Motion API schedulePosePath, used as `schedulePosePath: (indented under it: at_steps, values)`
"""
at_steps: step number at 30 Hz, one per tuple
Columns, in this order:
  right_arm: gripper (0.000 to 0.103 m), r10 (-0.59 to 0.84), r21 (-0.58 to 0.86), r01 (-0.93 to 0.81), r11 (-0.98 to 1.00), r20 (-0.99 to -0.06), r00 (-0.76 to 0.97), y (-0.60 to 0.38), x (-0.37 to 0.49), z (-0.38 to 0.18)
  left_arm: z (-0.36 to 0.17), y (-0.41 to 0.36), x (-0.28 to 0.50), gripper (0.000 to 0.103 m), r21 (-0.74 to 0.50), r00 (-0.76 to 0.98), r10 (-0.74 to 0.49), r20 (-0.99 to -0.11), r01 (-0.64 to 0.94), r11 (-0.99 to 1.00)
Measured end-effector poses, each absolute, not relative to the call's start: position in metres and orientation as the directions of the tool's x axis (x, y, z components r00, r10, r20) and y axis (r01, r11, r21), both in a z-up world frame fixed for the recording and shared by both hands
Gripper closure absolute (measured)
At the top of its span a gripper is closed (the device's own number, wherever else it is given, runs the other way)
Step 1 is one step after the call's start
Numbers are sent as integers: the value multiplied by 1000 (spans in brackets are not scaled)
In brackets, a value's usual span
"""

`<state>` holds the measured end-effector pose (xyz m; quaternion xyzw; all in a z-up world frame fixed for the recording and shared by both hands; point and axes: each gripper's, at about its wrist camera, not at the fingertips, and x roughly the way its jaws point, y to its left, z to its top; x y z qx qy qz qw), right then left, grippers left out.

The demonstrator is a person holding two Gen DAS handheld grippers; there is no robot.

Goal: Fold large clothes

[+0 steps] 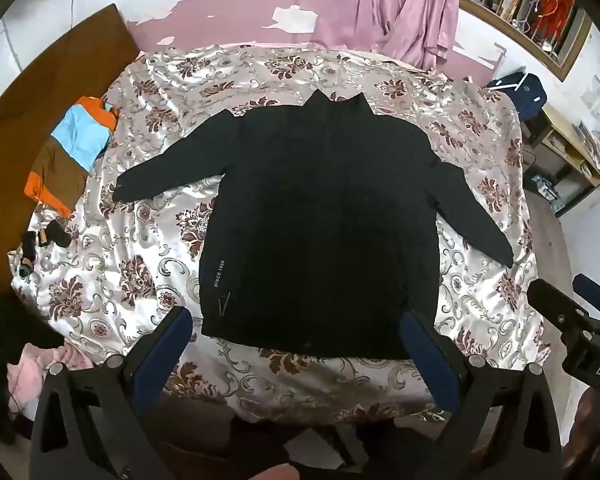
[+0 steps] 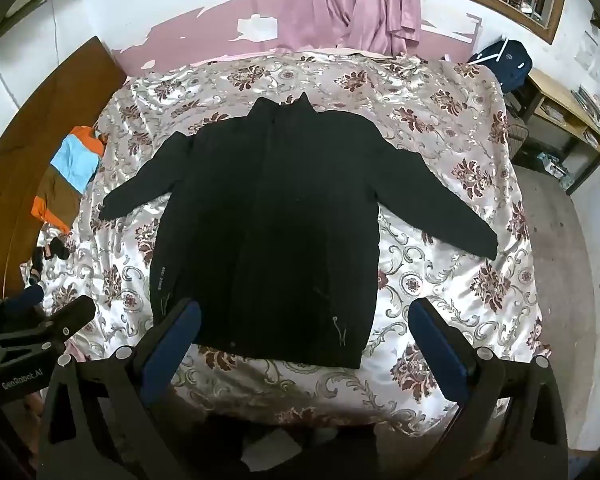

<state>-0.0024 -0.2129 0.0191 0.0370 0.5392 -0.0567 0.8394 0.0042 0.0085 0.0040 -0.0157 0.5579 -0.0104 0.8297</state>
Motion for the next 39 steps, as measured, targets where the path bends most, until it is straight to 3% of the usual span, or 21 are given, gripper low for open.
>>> schedulePosePath:
  at_steps: [39]
  values:
    - [1,-44,12,127,992,-902,429,-205,2,21,15,7,4,0,-42,391,-38,-919,-1,999]
